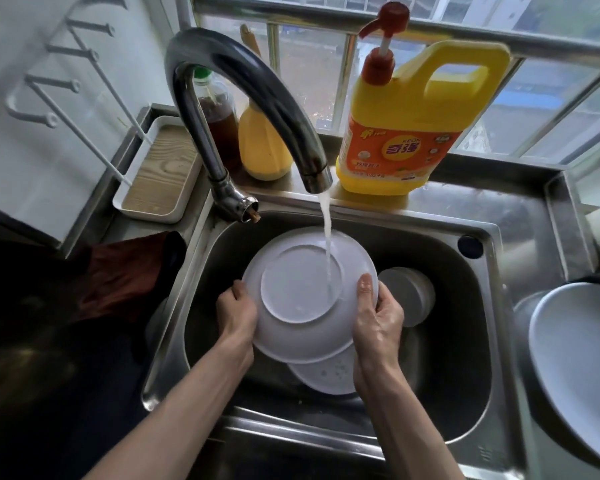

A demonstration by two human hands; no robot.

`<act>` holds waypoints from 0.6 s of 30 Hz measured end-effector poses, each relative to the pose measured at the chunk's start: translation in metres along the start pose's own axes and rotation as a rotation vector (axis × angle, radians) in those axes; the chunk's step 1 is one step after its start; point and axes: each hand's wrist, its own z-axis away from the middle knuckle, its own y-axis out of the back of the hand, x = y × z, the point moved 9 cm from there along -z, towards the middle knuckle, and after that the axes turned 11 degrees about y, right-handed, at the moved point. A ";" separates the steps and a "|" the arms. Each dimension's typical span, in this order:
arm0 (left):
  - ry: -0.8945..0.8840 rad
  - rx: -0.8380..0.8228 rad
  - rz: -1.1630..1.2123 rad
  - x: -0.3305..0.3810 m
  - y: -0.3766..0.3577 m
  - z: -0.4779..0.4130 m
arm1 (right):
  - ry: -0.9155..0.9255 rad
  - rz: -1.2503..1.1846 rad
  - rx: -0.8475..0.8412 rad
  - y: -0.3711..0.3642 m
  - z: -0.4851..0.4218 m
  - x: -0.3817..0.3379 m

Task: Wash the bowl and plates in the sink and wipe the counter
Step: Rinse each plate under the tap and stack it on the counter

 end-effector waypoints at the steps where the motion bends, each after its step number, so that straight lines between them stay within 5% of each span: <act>1: -0.030 -0.033 -0.018 -0.001 -0.002 0.002 | -0.001 0.020 0.037 0.002 -0.001 0.001; 6: -0.179 -0.149 -0.193 0.012 -0.008 0.002 | 0.023 0.109 0.049 0.002 -0.007 0.001; 12: -0.356 -0.154 -0.485 0.041 -0.016 0.016 | 0.005 0.145 -0.154 -0.014 -0.015 0.002; 18: -0.363 -0.087 -0.489 0.050 -0.009 0.016 | -0.100 0.031 -0.195 -0.019 -0.009 0.009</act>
